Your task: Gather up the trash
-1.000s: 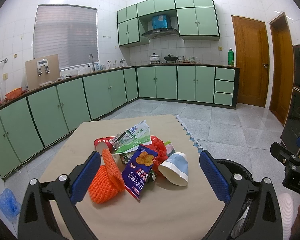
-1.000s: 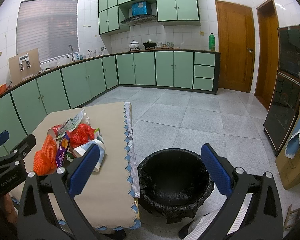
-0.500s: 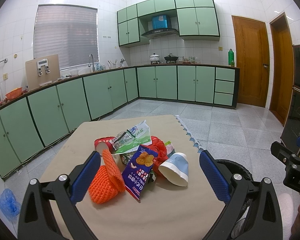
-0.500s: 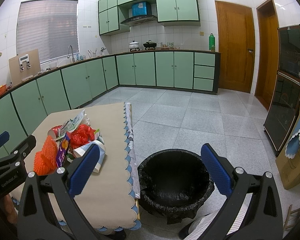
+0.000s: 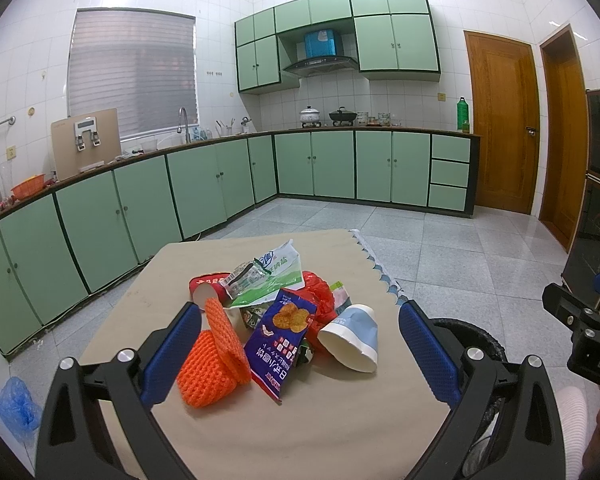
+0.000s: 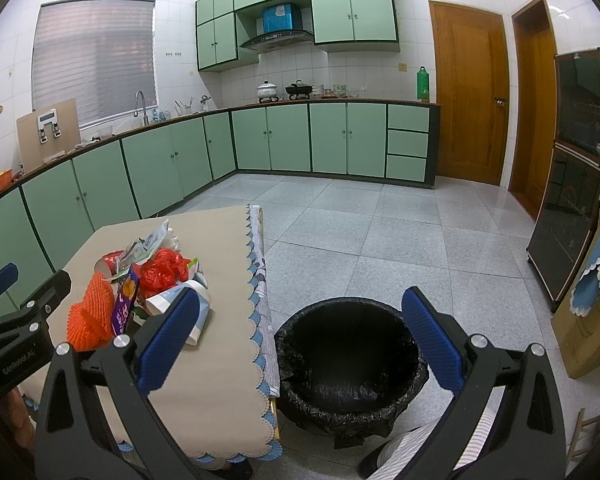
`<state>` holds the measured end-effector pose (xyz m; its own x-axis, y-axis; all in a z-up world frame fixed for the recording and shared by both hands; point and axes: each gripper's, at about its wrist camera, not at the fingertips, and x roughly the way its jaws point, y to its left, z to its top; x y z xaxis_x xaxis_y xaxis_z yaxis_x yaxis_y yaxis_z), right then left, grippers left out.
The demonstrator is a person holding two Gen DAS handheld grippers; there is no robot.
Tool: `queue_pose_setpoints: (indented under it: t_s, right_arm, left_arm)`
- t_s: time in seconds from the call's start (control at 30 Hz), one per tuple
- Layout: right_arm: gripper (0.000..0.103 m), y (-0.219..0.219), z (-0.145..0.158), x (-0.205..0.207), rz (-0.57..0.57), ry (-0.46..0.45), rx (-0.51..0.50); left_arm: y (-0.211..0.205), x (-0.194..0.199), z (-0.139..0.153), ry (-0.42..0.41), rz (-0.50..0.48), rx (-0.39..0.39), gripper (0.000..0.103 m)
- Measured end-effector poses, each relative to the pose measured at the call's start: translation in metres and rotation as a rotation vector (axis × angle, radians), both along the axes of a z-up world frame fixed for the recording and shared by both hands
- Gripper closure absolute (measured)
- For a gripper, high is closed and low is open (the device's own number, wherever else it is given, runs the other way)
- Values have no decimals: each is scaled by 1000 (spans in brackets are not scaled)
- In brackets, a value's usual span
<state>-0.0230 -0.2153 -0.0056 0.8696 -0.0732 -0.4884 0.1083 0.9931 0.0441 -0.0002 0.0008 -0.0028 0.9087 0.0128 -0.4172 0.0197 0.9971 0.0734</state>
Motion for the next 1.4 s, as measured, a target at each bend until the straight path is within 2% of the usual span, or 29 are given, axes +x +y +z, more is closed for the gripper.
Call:
queue_pose_setpoints:
  t_s: [0.3, 0.37, 0.57, 0.73, 0.93, 1.07, 1.17, 1.23, 1.4]
  right_arm:
    - [5, 1, 5, 4, 9, 3, 5]
    - [5, 4, -4, 11, 17, -1, 8]
    - [5, 26, -6, 33, 77, -21, -1]
    - [5, 56, -12, 59, 153, -28, -6]
    - [5, 94, -27, 89, 236, -12, 16]
    - [5, 121, -36, 105, 277, -34, 30]
    - [12, 140, -43, 114, 318, -49, 47]
    - [21, 156, -49, 124, 368, -37, 71]
    - [31, 192, -59, 135, 466, -28, 78]
  left_arm:
    - [10, 4, 0, -4, 22, 4, 6]
    - [20, 7, 1, -9, 50, 9, 6]
    - [62, 26, -6, -35, 159, 45, 6]
    - [115, 48, -24, 2, 279, 64, 6]
    - [147, 66, -57, 79, 325, 94, 6]
    - [161, 78, -81, 141, 344, 73, 9]
    - [170, 82, -93, 167, 347, 72, 13]
    - [180, 82, -99, 184, 363, 72, 13]
    - [210, 79, -109, 198, 425, 64, 13]
